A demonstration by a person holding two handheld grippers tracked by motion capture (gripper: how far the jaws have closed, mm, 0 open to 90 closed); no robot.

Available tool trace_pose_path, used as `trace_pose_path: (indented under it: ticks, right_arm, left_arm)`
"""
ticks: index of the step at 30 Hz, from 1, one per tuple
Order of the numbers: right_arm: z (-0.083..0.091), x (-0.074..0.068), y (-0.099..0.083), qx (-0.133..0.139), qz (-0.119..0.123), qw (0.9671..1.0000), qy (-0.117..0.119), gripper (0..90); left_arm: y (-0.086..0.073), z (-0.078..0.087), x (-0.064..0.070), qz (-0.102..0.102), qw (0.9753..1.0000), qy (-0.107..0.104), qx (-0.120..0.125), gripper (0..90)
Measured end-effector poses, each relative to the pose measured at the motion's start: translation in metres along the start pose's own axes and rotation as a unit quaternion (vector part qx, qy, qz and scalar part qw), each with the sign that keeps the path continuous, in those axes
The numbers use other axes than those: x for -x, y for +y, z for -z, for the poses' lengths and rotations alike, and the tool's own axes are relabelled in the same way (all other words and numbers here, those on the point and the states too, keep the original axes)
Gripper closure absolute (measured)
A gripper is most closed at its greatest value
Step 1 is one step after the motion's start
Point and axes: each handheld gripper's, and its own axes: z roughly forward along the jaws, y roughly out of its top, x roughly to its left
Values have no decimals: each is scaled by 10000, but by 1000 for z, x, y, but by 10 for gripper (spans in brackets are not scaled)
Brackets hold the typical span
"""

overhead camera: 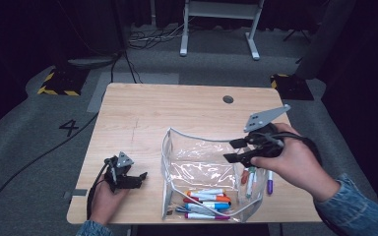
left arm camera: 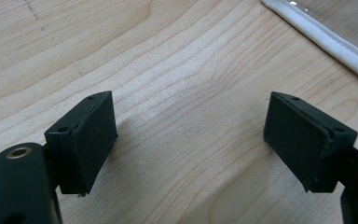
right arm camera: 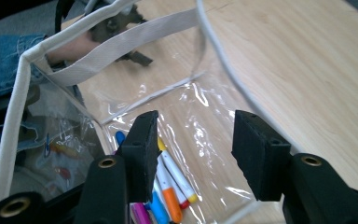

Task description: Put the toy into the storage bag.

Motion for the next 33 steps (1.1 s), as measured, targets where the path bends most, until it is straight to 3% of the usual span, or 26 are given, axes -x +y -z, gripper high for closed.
trace_pose_path:
  ticks: [8,16,27,33]
  right_arm:
    - [37,31,-34,283,-548,9972,-420,512]
    - [54,67,-71,359,-1225,9886,-799,513]
    - [35,108,-126,164,-1940,9740,-1162,507]
    - [8,125,-160,-70,-2282,9649,-1301,508]
  left_arm:
    - [0,0,0,-11,10000,9,-6,174]
    - [0,0,-4,-19,10000,-13,-5,174]
    - [-2,2,-6,18,10000,35,-13,173]
    - [-3,3,-5,64,10000,61,-6,172]
